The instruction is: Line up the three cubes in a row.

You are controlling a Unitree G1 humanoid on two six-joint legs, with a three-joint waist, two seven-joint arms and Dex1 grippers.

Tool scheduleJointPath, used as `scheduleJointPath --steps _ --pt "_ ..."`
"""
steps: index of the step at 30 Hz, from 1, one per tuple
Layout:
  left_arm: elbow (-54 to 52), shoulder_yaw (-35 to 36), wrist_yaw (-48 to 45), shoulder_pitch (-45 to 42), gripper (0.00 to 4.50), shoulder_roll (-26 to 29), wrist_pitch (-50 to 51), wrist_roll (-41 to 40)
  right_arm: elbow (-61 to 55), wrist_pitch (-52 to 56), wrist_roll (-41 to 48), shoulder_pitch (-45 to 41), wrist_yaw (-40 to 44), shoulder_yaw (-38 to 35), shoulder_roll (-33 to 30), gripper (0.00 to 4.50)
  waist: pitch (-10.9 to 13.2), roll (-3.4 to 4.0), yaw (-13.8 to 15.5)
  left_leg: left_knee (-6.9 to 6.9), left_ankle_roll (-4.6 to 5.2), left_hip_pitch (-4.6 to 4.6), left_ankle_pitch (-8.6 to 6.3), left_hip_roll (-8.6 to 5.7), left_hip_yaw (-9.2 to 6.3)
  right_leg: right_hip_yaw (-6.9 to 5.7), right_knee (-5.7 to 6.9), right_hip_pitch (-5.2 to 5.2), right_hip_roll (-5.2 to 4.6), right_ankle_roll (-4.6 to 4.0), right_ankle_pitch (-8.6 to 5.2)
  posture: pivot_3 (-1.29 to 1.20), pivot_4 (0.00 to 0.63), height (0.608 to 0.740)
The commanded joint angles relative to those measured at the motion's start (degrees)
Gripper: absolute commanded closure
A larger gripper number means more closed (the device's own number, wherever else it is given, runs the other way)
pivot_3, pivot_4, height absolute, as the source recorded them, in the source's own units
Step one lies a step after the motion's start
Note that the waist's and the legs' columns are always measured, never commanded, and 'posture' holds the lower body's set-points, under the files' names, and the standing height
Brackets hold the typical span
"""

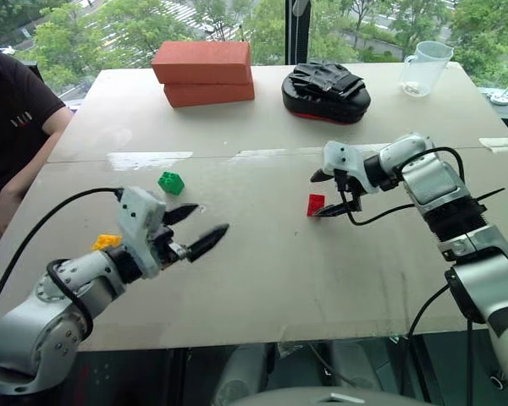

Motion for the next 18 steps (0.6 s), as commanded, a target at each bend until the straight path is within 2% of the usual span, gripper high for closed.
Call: scheduleJointPath --steps 1,3,6,13,16,18 --pt "5.5 0.9 6.2 -4.7 0.00 0.2 2.5 4.5 -16.8 6.1 15.3 3.2 -5.0 -11.8 1.9 0.06 0.0 0.00 -0.1 0.01 -0.01 0.00 0.00 0.00 0.02 0.02 0.00 -0.01 0.01 0.00 0.00 0.00 0.150 0.740" --pt "9.6 -0.2 6.8 -8.0 0.00 0.9 3.6 6.4 -24.5 12.1 19.2 6.6 -8.0 -13.3 1.5 0.06 0.0 -0.04 -0.2 0.01 -0.01 -0.03 0.00 -0.01 0.01 0.03 0.02 -0.02 0.01 0.01 0.00 0.00 0.150 0.740" --pt "15.9 -2.7 4.9 -13.0 0.00 1.9 4.0 8.6 -32.5 13.8 20.0 11.2 -13.4 -13.3 1.4 0.06 -0.1 -0.16 -0.3 0.03 -0.01 0.00 -0.01 -0.02 0.02 0.03 0.03 0.00 0.00 0.01 0.01 0.00 0.150 0.740" --pt "34.3 -10.6 -0.9 -26.9 0.00 2.5 0.3 16.1 -42.4 17.5 21.3 17.4 -22.5 -12.6 0.2 0.06 -0.1 -0.17 -0.5 0.07 -0.02 0.02 0.00 -0.10 -0.02 -0.05 0.20 0.00 0.04 0.02 0.01 0.00 0.150 0.740" --pt "46.4 -15.2 -5.3 -33.7 0.00 2.4 -4.4 20.9 -46.3 20.2 22.0 18.7 -25.6 -13.0 -1.7 0.06 -0.1 -0.18 -0.5 0.08 -0.02 0.03 0.01 -0.09 -0.01 -0.02 0.18 -0.02 0.05 0.02 0.01 0.00 0.150 0.740" --pt "52.3 -17.1 -8.2 -36.6 0.52 2.4 -7.5 23.2 -47.9 21.5 22.7 19.3 -27.4 -13.6 -2.5 0.00 -0.1 -0.18 -0.6 0.07 -0.03 0.00 0.01 -0.07 0.02 0.00 0.16 -0.06 0.04 0.02 0.01 0.00 0.150 0.740"
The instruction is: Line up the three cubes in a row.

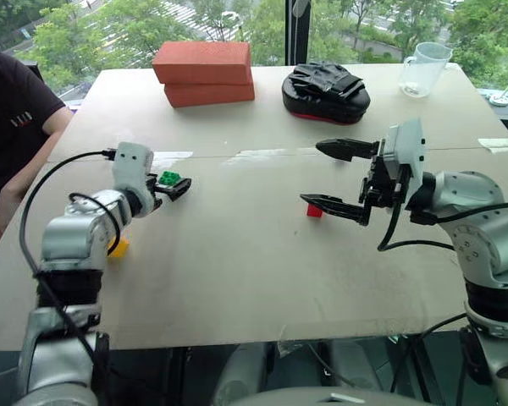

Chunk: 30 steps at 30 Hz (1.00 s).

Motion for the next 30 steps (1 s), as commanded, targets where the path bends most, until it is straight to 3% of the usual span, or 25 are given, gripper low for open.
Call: scheduleJointPath --steps 1,6,7,9,13,15,18,22,30 --pt "9.4 -2.9 -5.7 -4.9 0.78 1.1 -6.9 4.8 -5.0 2.1 2.0 0.6 -3.6 -1.9 -1.5 0.00 0.0 -0.01 0.0 0.00 0.00 -0.03 0.00 0.00 0.01 0.02 -0.01 -0.04 0.00 0.00 0.00 0.00 0.150 0.740" --pt "17.2 -5.5 -12.1 -8.4 3.03 1.4 -14.7 8.9 -8.3 2.8 3.5 4.1 -6.3 -3.6 -3.7 0.00 0.0 -0.03 0.1 0.00 0.01 -0.09 0.00 0.00 0.03 0.04 -0.03 -0.06 -0.05 0.00 0.00 0.00 0.150 0.740" --pt "17.1 -5.5 -14.8 -8.7 3.19 1.3 -16.5 8.6 -8.9 2.5 3.2 5.2 -6.7 -3.9 -4.4 0.00 0.0 -0.03 0.1 0.01 0.01 -0.10 0.00 0.00 0.02 0.02 -0.03 -0.06 -0.05 0.00 0.00 0.00 0.150 0.740" --pt "15.9 -5.4 -19.9 -9.4 3.19 1.0 -17.9 7.5 -9.9 1.9 2.8 7.1 -7.6 -4.6 -5.4 0.00 0.0 -0.05 0.2 0.01 0.01 -0.10 0.00 0.00 0.02 0.02 -0.02 -0.06 -0.05 0.00 0.00 0.00 0.150 0.740" --pt "2.9 -10.6 -43.9 -9.2 3.19 0.6 -16.3 0.3 -10.7 -1.3 4.0 14.3 -6.5 -8.9 -6.9 0.00 0.0 -0.08 0.5 0.05 0.01 -0.23 0.00 -0.01 -0.06 -0.10 -0.04 -0.05 -0.05 0.01 0.00 0.00 0.150 0.740" --pt "0.2 -13.3 -49.5 -9.1 3.19 0.1 -17.4 0.4 -10.8 -1.6 4.8 16.8 -5.2 -10.0 -8.6 0.00 0.0 -0.08 0.3 0.08 0.03 -0.24 0.00 -0.06 -0.01 -0.05 -0.05 -0.05 -0.03 0.01 0.00 0.00 0.150 0.740" --pt "1.2 -17.3 -52.9 -10.8 3.19 -2.0 -20.9 3.6 -10.9 -2.2 6.4 19.8 -4.8 -12.4 -9.8 0.00 0.0 -0.07 -0.1 0.09 0.04 -0.09 0.00 -0.01 0.10 0.08 0.01 -0.01 -0.01 0.01 0.00 0.00 0.150 0.740" --pt "11.7 -21.9 -52.7 -16.8 3.19 -7.9 -30.0 10.3 -11.2 -4.7 6.6 26.7 -1.7 -15.5 -12.5 0.00 0.0 -0.09 0.2 0.09 0.04 0.03 0.00 0.08 0.09 0.00 0.06 0.10 0.25 0.01 0.00 0.00 0.150 0.740" --pt "26.2 -23.1 -55.8 -24.1 3.19 -12.6 -38.5 15.4 -8.2 -11.3 5.5 36.3 1.9 -19.3 -13.3 0.00 0.0 -0.17 -0.1 0.23 0.11 0.01 -0.03 0.04 0.16 0.05 0.01 0.17 0.25 0.09 0.02 0.00 0.150 0.740"
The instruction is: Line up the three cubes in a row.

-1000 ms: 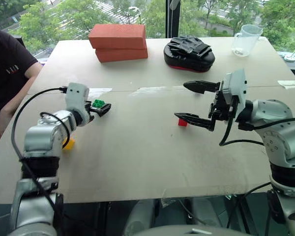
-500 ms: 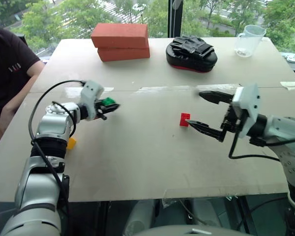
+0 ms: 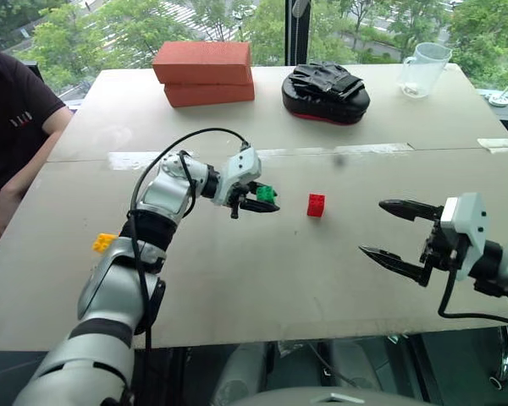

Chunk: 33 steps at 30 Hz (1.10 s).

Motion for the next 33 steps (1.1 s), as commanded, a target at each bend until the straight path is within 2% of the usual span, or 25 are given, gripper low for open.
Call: scheduleJointPath --steps 1,11,24,25,26,27,28,30,33 --pt "4.8 0.2 -1.1 -3.0 3.19 -0.5 -4.5 2.5 0.4 -3.3 -0.4 2.8 1.0 -2.9 -0.5 0.00 0.0 -0.01 0.3 0.00 0.00 0.00 0.00 0.00 -0.02 -0.04 0.00 0.00 0.01 0.00 0.00 0.00 0.150 0.740" --pt "17.3 0.5 -3.1 -6.9 3.19 -3.0 -13.2 7.1 0.0 -4.4 0.2 3.7 -0.1 -2.6 -0.7 0.00 0.0 -0.05 0.4 0.24 0.01 -0.01 -0.01 0.00 -0.11 -0.12 0.04 0.12 0.03 0.04 0.01 0.00 0.150 0.740" --pt "24.3 0.7 -1.8 -10.0 3.19 -6.8 -14.2 11.1 -3.0 -3.9 0.7 7.3 -2.4 -4.2 -0.8 0.00 0.0 -0.06 0.5 0.67 0.32 -0.02 -0.20 -0.02 -0.18 -0.21 0.04 0.38 0.03 0.17 0.07 0.00 0.150 0.740" --pt "24.4 0.8 -1.6 -10.1 2.09 -6.9 -14.3 11.3 -3.2 -3.8 0.9 7.5 -2.5 -4.4 -0.8 0.00 0.0 -0.06 0.4 0.69 0.33 -0.02 -0.20 -0.03 -0.17 -0.20 0.04 0.39 0.03 0.19 0.08 0.00 0.150 0.740" --pt "24.5 0.9 -1.5 -10.2 1.81 -6.9 -14.4 11.3 -3.3 -3.8 1.0 7.6 -2.6 -4.5 -0.9 0.00 0.0 -0.06 0.4 0.69 0.33 -0.02 -0.20 -0.03 -0.17 -0.20 0.04 0.39 0.03 0.20 0.09 0.00 0.150 0.740" --pt "24.5 1.1 -1.3 -10.2 1.34 -6.9 -14.5 11.3 -3.3 -3.7 1.1 7.7 -2.6 -4.6 -0.9 0.00 0.0 -0.06 0.4 0.70 0.33 -0.02 -0.20 -0.03 -0.16 -0.18 0.04 0.39 0.03 0.21 0.09 0.00 0.150 0.740" --pt "24.5 1.4 -0.7 -10.2 0.68 -6.9 -14.7 11.2 -3.3 -3.7 1.1 7.8 -2.6 -4.7 -1.0 0.00 0.0 -0.06 0.4 0.70 0.33 -0.02 -0.20 -0.03 -0.16 -0.18 0.04 0.39 0.04 0.21 0.10 0.00 0.150 0.740" --pt "23.7 2.3 -0.4 -9.8 0.09 -6.5 -14.4 10.4 -3.1 -3.7 1.2 7.6 -2.5 -4.6 -1.1 0.00 0.0 -0.06 0.4 0.70 0.33 -0.02 -0.20 -0.03 -0.17 -0.18 0.04 0.39 0.03 0.21 0.10 0.00 0.150 0.740" --pt "20.3 3.9 -1.4 -8.0 0.04 -4.5 -14.5 9.4 -1.7 -3.8 1.4 6.1 -2.0 -4.0 -1.8 0.00 0.0 -0.06 0.3 0.70 0.32 -0.02 -0.19 -0.02 -0.17 -0.18 0.04 0.39 0.04 0.21 0.10 0.00 0.150 0.740"
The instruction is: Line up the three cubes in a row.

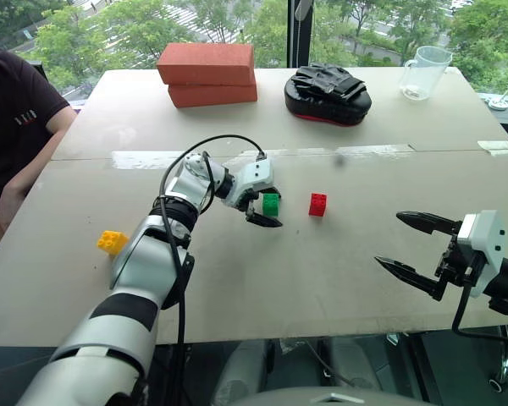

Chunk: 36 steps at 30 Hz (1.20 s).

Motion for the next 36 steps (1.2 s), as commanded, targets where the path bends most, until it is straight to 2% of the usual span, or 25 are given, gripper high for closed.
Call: scheduleJointPath --steps 1,5,8,12,17,19,21,27,32,36 --pt "-5.2 2.9 -1.5 1.2 0.04 2.8 0.0 -2.1 -0.1 -0.6 1.1 -2.2 0.5 -0.6 -1.3 0.00 0.0 0.00 -0.1 0.00 0.00 0.00 0.00 0.00 0.01 0.02 0.00 0.00 0.00 0.00 0.00 0.00 0.150 0.740" --pt "-18.5 7.8 -2.6 6.4 0.04 7.6 10.0 -7.5 1.9 -1.1 1.2 -5.2 1.8 1.6 -1.6 0.00 0.0 0.01 -0.3 -0.01 -0.03 0.02 0.01 0.02 0.01 0.04 0.00 -0.01 0.00 0.00 0.00 0.00 0.150 0.740" --pt "-37.6 14.8 0.6 14.6 0.04 13.1 25.3 -14.4 3.1 -1.3 1.8 -8.1 2.8 4.1 -1.0 0.00 0.0 0.03 -0.9 -0.03 -0.05 0.01 0.02 0.06 -0.01 0.08 0.00 -0.04 0.02 -0.01 0.00 0.00 0.150 0.740" --pt "-58.7 25.9 10.4 28.1 0.04 19.2 45.6 -21.1 5.0 -1.3 2.8 -11.4 4.2 7.3 -0.2 0.00 0.0 0.07 -1.5 -0.06 -0.12 0.01 0.05 0.08 -0.04 0.13 -0.05 -0.06 -0.03 -0.01 0.00 0.00 0.150 0.740" --pt "-75.4 44.7 29.3 43.5 0.04 19.7 61.9 -21.4 7.7 -1.5 3.1 -16.4 6.8 11.4 0.4 0.00 0.0 0.08 -1.0 -0.10 -0.03 0.11 -0.02 0.10 -0.06 0.14 -0.03 -0.04 -0.25 -0.02 0.01 0.00 0.150 0.740" --pt "-81.0 52.6 33.4 52.8 0.04 20.7 67.6 -19.2 8.8 -1.2 3.9 -18.8 8.1 12.8 0.7 0.00 0.0 0.09 -1.1 -0.10 -0.05 0.11 -0.01 0.10 -0.09 0.10 -0.04 -0.02 -0.25 -0.03 0.02 0.00 0.150 0.740" --pt "-84.8 57.3 35.0 61.0 0.04 21.6 70.8 -18.5 9.6 -1.3 4.0 -20.2 9.6 14.4 0.9 0.00 0.0 0.07 -1.2 -0.14 -0.11 0.20 -0.01 0.10 0.04 0.24 -0.05 -0.01 -0.26 -0.03 0.02 0.00 0.150 0.740" --pt "-87.6 61.1 38.4 66.5 0.04 21.1 75.6 -21.6 12.3 -2.7 3.9 -23.1 13.9 17.0 1.2 0.00 0.0 0.06 1.7 -0.19 0.04 0.22 -0.15 0.08 -0.15 0.01 -0.12 0.05 -0.30 -0.05 0.01 0.00 0.150 0.740" --pt "-85.0 58.2 40.0 66.0 0.04 21.5 74.4 -23.1 13.3 -4.0 2.8 -24.9 15.7 17.6 0.8 0.00 0.0 0.03 1.7 -0.12 0.03 0.23 -0.15 0.07 -0.14 0.03 -0.12 0.09 -0.32 -0.06 0.02 0.00 0.150 0.740" --pt "-79.5 52.8 40.6 65.0 0.04 22.4 70.0 -22.4 12.7 -4.7 2.0 -25.1 16.9 18.4 0.2 0.00 0.0 0.06 1.5 -0.15 0.00 0.24 -0.16 0.08 -0.11 0.05 -0.11 0.05 -0.32 -0.07 0.02 0.00 0.150 0.740"
